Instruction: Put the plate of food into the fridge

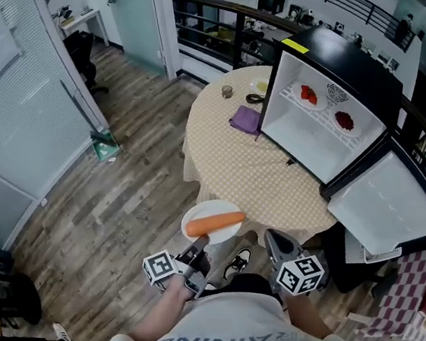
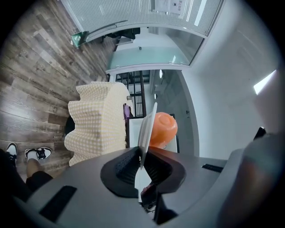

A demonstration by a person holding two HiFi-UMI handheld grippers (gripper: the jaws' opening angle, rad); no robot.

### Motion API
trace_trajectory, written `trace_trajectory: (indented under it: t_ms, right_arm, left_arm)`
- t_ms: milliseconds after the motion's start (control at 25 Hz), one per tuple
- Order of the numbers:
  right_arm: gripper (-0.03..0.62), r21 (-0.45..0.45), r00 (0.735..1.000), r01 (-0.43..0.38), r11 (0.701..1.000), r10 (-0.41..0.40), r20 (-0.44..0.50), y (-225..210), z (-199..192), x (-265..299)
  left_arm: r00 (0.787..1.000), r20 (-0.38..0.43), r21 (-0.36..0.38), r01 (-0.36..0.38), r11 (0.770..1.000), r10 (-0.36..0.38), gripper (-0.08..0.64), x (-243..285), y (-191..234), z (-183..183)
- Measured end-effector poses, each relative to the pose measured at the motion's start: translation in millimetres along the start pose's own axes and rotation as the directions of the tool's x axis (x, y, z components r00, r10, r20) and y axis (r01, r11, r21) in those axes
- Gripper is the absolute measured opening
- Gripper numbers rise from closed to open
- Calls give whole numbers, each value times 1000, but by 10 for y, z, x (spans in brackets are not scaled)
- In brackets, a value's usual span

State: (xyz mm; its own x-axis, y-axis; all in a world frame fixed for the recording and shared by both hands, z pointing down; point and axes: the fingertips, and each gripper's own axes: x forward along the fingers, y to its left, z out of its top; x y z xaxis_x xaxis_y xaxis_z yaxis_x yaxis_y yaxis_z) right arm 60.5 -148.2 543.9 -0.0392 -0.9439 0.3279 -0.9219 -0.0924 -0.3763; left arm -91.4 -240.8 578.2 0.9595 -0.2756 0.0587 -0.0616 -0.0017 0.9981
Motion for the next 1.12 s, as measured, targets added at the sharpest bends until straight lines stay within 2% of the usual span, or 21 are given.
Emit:
trace_trajectory:
  t_ms: [360,480,840,1120]
  right_arm:
    - [21,17,990,119,993,-120,80,-838,485,239]
    - [21,28,983,157,987,-159,90,-1109,586,246]
    - [22,84,981,168,982,-174,81,-1632,647,360]
    - [21,101,975,204,974,-212,72,-1801,698,373]
  left_arm:
    - [990,-140,38,-21,999,26,31,1125,13,184]
    - [985,-174,14,-14,1000,16,31,1542,-20,196]
    - [972,-225,37,-63,997,70,31,2410,69,206]
    - [962,-254,45,-92,995,100,31,3130,265,268]
